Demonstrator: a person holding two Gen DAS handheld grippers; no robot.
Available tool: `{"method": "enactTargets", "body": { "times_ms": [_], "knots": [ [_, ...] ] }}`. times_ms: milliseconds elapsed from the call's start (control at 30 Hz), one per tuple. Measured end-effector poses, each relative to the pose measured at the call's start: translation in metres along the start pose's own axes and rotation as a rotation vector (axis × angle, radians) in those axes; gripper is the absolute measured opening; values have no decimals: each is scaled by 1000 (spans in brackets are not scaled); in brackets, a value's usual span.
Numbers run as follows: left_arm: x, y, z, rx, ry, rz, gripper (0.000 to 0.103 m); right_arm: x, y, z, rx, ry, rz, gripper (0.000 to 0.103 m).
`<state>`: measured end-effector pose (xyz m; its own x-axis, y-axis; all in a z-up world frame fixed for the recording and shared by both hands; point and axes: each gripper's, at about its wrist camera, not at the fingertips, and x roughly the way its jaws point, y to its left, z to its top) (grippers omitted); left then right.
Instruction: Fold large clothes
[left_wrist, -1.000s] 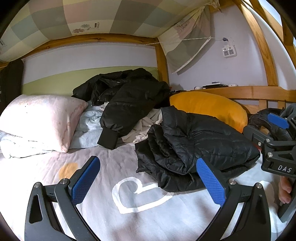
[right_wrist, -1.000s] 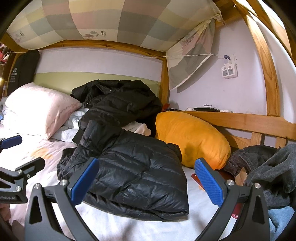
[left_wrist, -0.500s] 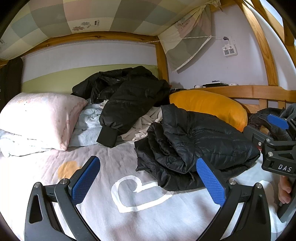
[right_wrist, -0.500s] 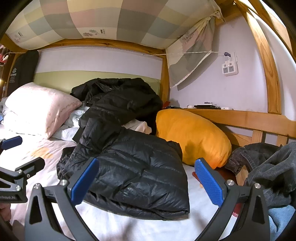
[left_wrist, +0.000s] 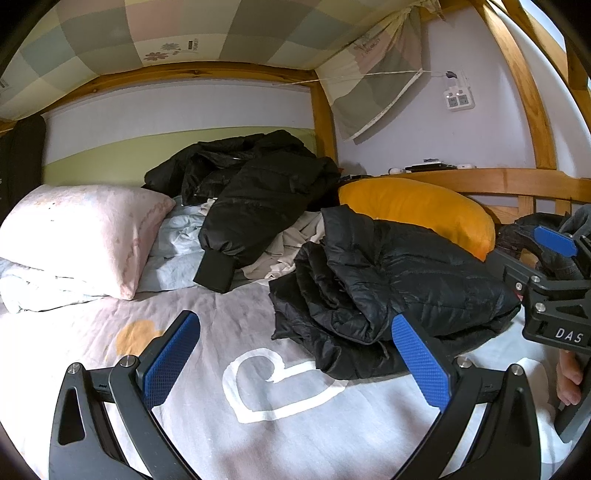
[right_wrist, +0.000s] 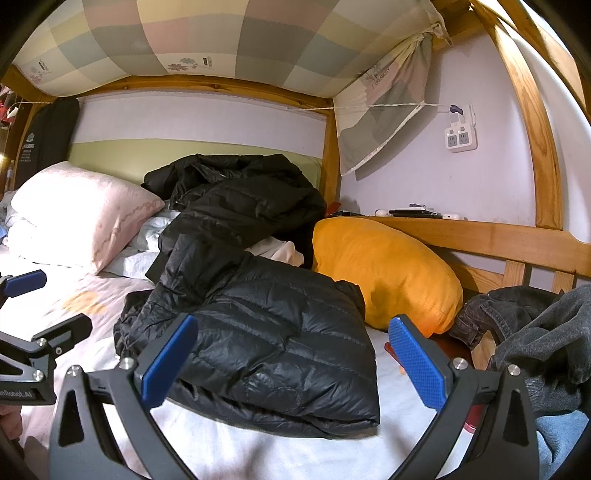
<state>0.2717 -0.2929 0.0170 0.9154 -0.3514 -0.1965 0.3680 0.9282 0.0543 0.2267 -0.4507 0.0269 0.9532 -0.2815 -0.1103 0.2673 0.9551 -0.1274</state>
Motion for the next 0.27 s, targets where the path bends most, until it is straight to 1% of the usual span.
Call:
{"method": "enactTargets", "body": {
  "times_ms": [267],
  "knots": [
    [3,0,-1,-3,8,-3,103,1,0,0,-2,2,2,103]
  ]
}}
